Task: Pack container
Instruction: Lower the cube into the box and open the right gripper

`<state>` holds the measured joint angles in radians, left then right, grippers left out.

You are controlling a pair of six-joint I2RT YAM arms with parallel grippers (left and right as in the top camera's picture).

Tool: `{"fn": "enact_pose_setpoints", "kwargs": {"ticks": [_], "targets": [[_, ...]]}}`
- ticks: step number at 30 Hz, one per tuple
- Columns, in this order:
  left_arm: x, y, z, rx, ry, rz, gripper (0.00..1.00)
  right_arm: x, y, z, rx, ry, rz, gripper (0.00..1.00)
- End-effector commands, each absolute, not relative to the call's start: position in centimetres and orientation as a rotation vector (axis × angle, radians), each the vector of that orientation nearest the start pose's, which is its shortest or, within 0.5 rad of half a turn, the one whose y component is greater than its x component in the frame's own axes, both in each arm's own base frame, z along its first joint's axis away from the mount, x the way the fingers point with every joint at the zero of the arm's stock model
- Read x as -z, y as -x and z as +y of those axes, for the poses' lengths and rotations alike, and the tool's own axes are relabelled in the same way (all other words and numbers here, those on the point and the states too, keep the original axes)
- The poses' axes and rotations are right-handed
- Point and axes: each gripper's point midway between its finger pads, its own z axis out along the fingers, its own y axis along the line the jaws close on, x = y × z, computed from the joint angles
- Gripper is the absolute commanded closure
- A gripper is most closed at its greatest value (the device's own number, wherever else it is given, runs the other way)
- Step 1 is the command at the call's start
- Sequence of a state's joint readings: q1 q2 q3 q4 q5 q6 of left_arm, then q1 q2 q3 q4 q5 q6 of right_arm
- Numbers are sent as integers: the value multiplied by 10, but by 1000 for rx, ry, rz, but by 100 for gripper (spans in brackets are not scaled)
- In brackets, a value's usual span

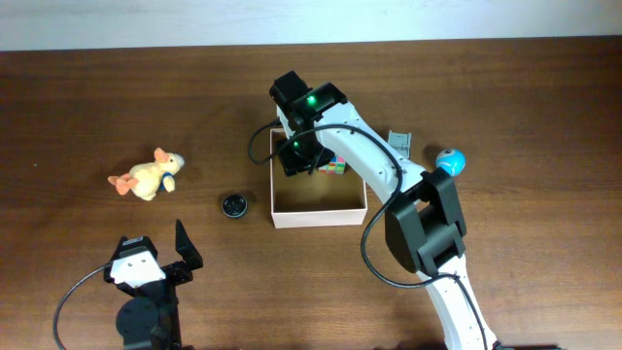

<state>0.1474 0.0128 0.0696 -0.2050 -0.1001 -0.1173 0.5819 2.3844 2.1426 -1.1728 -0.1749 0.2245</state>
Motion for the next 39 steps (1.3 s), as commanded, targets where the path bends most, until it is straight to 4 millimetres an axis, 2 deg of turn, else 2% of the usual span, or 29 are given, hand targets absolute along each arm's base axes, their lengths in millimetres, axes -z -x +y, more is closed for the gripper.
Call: {"fn": "enact_pose_setpoints", "kwargs": {"ticks": [1, 11, 19, 25, 29, 33, 35, 39], "targets": [[-152, -235, 51, -99, 291, 1698, 1, -51, -415, 294, -312, 549, 2970, 52], [-152, -235, 51, -99, 291, 1698, 1, -48, -434, 273, -281, 511, 2952, 52], [-152, -235, 51, -99, 291, 1698, 1, -47, -435, 254, -244, 515, 2983, 52], [-152, -235, 51, -99, 291, 1697, 1, -47, -435, 254, -244, 528, 2979, 51], [-152, -235, 51, -99, 291, 1698, 1, -50, -434, 263, -308, 605, 2950, 51], [-152, -235, 51, -99, 291, 1698, 1, -70, -438, 277, -401, 618, 2905, 50], [-152, -235, 51, -99, 291, 1698, 1, -90, -438, 287, -470, 651, 2861, 44], [-152, -235, 51, -99, 291, 1698, 1, -139, -439, 292, -494, 664, 2798, 40]]}}
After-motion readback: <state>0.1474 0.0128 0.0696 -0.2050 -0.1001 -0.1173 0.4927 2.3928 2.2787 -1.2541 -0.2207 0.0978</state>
